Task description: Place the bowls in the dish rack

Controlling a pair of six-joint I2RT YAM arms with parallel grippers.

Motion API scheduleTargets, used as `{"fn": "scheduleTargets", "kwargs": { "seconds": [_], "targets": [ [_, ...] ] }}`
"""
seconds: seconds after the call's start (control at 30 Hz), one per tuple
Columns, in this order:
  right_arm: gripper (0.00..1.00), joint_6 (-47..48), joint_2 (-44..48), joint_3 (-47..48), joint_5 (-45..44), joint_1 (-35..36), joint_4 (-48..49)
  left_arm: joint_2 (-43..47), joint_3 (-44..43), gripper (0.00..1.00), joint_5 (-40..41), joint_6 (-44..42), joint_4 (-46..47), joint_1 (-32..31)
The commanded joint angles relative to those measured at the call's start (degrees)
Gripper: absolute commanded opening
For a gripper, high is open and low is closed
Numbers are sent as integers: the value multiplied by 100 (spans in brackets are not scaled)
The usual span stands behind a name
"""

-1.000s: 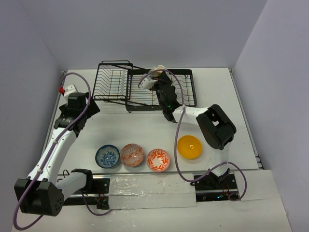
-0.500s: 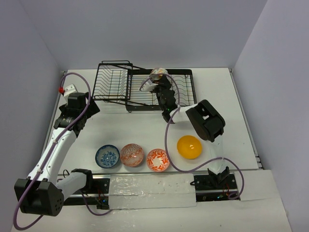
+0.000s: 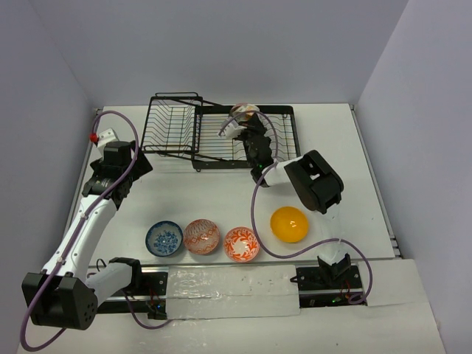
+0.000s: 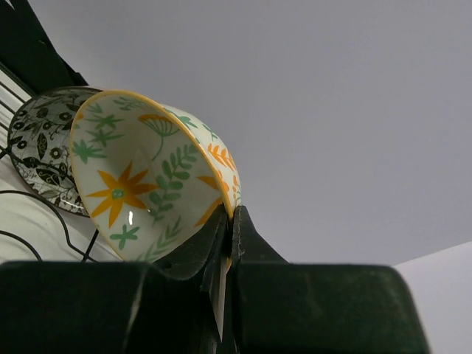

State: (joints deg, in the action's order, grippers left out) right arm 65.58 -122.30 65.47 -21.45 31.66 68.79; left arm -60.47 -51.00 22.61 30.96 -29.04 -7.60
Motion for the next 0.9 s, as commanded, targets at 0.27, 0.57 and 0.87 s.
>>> {"fn": "scheduleTargets", "kwargs": {
  "seconds": [0.27, 0.57, 0.87],
  "targets": [
    [0, -643, 5, 220, 238, -142, 398, 9, -103, 99, 112, 94, -49, 4],
    [0, -801, -136, 291, 396, -230, 319, 26, -112, 99, 121, 94, -58, 39],
    [0, -898, -215, 458, 528, -336, 99, 17, -120, 99, 121, 103, -76, 48]
  ]
}}
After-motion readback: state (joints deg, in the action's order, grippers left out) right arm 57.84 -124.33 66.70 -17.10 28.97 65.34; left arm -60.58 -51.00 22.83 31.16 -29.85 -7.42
